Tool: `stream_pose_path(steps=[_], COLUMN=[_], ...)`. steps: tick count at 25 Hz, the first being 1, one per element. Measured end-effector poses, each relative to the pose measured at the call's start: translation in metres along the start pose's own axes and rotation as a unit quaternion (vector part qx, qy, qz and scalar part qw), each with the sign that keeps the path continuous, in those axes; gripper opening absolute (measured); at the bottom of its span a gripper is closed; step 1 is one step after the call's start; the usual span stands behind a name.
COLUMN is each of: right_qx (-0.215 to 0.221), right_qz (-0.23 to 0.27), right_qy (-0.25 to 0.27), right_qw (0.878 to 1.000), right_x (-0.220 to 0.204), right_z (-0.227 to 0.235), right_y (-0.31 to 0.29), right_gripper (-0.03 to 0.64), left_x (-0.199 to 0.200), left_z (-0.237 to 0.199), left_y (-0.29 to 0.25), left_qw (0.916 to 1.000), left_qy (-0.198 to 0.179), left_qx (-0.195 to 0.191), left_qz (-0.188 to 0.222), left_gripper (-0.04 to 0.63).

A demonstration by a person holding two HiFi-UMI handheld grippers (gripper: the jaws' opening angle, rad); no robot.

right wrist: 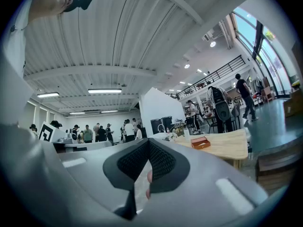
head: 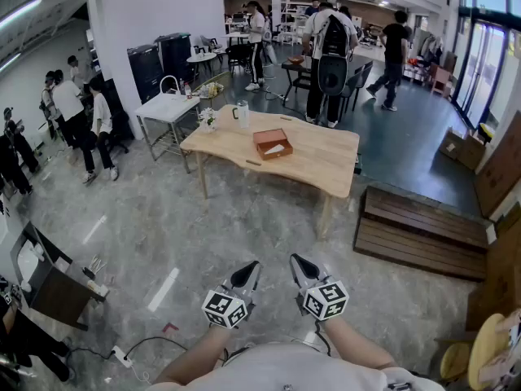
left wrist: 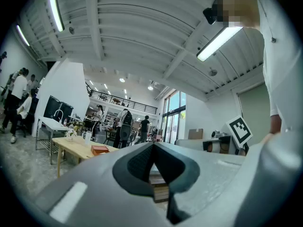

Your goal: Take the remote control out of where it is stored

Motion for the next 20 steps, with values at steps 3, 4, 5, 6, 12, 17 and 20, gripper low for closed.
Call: stream_pose_path(steps=[3, 4, 5, 6, 12, 17, 20], right_qx=[-0.002, -0.003, -0.003, -0.003, -0.010, -0.011, -0.009], right_qz=[-0.002, -0.003, -0.004, -0.005, -0.007, -0.009, -0.006], right_qy=[-0.001, -0.001, 0.000, 0.000, -0.010, -0.019, -0.031], right_qw=[1.000, 1.000, 1.000, 1.000, 1.000, 1.000, 0.999], right_x=[-0.001, -0.001, -0.001, -0.001, -0.009, -0.015, -0.017], right_z=[-0.001, -0.002, -0.002, -0.001, 0.001, -0.006, -0.009], right_y=[-0.001, -0.003, -0.004, -0.005, -0.014, -0.028, -0.038], right_gripper=[0.026, 0.026, 0.026, 0.027, 0.028, 0.028, 0.028], left_x=[-0.001, -0.001, -0.001, -0.002, -0.013, -0.015, -0.015], left_z=[-0.002, -0.004, -0.006, -0.008, -0.023, -0.039, -0.050], left_y=[0.002, 0.002, 0.002, 0.002, 0.009, 0.015, 0.017], left_qw=[1.0000, 1.0000, 1.0000, 1.0000, 0.9998, 0.9998, 0.9997], left_qy=[0.001, 0.003, 0.005, 0.007, 0.018, 0.020, 0.022], left_qx=[0.000, 0.000, 0.000, 0.000, 0.005, 0.003, 0.002], left_qz=[-0.004, -0.004, -0.003, -0.003, -0.008, -0.007, -0.006], left_gripper=[0.002, 0.002, 0.002, 0.002, 0.002, 0.002, 0.002])
Point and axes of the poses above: the fingertips, and each gripper's own axes: y backward along the fingers, z to its right, x out of its top, the point moved 4 cm from there along y, backward along the fingers, and after that the axes turned 6 degrees about -y, right-handed, at the moved point
